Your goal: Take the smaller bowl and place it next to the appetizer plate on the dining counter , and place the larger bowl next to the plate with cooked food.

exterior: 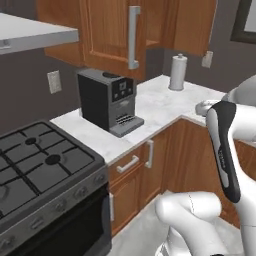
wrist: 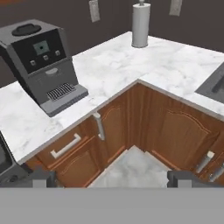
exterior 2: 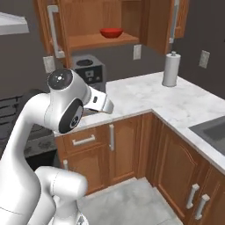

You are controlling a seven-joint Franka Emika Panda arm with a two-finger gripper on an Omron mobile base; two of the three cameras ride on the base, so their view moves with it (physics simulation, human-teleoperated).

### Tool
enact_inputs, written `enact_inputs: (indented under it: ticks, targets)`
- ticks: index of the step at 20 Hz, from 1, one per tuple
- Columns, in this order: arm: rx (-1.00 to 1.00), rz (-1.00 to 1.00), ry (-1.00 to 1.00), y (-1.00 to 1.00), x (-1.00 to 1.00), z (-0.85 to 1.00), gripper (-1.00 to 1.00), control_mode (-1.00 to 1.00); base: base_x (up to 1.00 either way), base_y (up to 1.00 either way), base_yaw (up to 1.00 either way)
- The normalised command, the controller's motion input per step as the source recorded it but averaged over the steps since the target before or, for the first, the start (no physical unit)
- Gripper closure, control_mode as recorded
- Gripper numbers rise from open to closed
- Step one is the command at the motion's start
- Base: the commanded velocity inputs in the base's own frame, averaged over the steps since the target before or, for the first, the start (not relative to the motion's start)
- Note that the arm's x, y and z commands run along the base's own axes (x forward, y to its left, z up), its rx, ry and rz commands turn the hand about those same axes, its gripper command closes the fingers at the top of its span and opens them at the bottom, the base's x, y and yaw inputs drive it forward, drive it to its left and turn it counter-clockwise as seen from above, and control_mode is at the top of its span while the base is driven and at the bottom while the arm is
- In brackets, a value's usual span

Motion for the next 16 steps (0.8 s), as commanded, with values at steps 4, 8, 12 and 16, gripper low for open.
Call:
enact_inputs:
  ticks: [4,8,12,16]
  targets:
    - [0.00,0.00,0.00,0.00,0.00,0.00,-1.00,1.00,1.00,-0.39,0.34]
    - [0.00,0.00,0.00,0.00,0.00,0.00,-1.00,1.00,0.96,-0.37,0.31]
    - [0.00,0.00,0.00,0.00,0.00,0.00,-1.00,1.00,0.91,-0.05,0.22]
    - [0.00,0.00,0.00,0.00,0.00,0.00,-1.00,1.00,0.91,-0.01,0.18]
